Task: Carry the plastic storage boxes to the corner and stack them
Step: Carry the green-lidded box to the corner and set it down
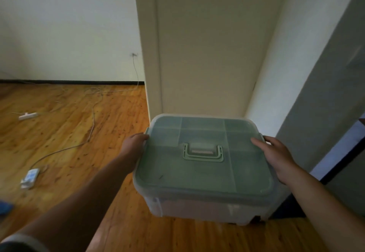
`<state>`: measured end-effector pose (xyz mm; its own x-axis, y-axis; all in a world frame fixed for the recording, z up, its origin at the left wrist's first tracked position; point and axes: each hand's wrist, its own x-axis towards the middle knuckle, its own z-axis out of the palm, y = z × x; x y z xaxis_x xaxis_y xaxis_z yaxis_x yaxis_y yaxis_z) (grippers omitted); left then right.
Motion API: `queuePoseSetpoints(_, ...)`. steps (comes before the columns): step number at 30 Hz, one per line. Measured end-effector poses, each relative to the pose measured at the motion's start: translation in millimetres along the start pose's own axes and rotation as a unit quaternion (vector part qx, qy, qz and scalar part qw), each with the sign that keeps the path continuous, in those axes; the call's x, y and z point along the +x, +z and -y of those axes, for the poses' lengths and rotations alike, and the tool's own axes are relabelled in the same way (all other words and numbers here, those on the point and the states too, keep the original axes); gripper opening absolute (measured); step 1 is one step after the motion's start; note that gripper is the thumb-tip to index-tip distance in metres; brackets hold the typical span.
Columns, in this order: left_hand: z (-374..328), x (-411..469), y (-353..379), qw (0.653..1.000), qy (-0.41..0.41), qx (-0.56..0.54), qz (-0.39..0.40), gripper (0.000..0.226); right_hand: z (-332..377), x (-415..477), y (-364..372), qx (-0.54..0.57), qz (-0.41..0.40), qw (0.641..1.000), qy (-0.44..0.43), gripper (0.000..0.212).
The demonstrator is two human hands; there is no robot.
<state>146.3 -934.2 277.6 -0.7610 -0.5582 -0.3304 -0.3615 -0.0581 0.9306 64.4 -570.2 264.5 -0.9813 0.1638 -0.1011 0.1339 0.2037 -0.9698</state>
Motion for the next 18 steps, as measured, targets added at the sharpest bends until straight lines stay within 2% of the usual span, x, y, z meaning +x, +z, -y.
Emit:
queuePoseSetpoints(4, 0, 13, -29, 1.000, -0.016, -0.003, -0.009, 0.025, 5, 0, 32, 0.000, 0.019, 1.000, 0.006, 0.037)
queuePoseSetpoints(11, 5, 26, -65, 0.999, -0.035, -0.020, -0.032, 0.016, 11, 2, 74, -0.009, 0.054, 0.998, 0.014, 0.045)
queuePoseSetpoints(14, 9, 30, -78, 0.998, -0.041, -0.025, -0.051, 0.019, 15, 8, 91, -0.014, 0.075, 0.997, 0.012, 0.041)
queuePoseSetpoints(18, 12, 38, -91, 0.996, -0.048, -0.027, -0.074, 0.022, 18, 18, 114, -0.015, 0.100, 0.995, 0.007, 0.049)
